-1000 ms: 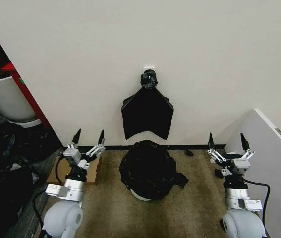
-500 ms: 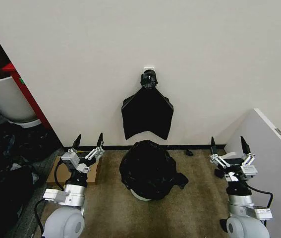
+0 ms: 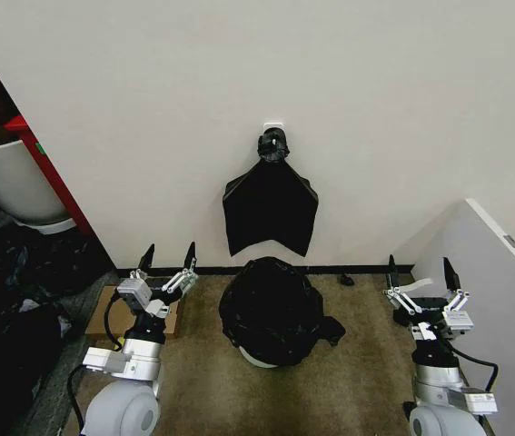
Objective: Place the garbage bag over the trash bin.
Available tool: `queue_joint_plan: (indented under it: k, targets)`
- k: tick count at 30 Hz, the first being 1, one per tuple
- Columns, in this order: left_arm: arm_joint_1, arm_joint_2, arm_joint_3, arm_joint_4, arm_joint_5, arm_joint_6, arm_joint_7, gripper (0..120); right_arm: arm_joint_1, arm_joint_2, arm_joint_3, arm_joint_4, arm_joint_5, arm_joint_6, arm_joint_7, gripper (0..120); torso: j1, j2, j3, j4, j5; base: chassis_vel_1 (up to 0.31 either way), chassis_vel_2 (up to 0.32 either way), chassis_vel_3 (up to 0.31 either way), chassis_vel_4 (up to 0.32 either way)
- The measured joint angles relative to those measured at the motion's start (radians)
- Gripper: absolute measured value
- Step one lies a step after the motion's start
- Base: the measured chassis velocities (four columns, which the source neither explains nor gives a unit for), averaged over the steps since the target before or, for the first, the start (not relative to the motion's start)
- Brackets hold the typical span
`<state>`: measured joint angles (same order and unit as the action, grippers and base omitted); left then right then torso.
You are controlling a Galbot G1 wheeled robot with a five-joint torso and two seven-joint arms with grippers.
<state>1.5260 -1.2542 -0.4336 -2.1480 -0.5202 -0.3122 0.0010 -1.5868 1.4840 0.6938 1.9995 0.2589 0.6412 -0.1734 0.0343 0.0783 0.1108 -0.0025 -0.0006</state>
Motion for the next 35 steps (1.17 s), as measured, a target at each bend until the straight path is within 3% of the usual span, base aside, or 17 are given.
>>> queue_joint_plan:
  k: [35]
  targets:
    - [-0.015, -0.008, -0.002, 0.014, -0.02, 0.003, -0.003, 100, 0.009, 0.004, -0.029, -0.022, -0.07, -0.006, 0.012, 100, 0.0, 0.0, 0.0, 0.0, -0.0001, 0.0, 0.0, 0.0, 0.0]
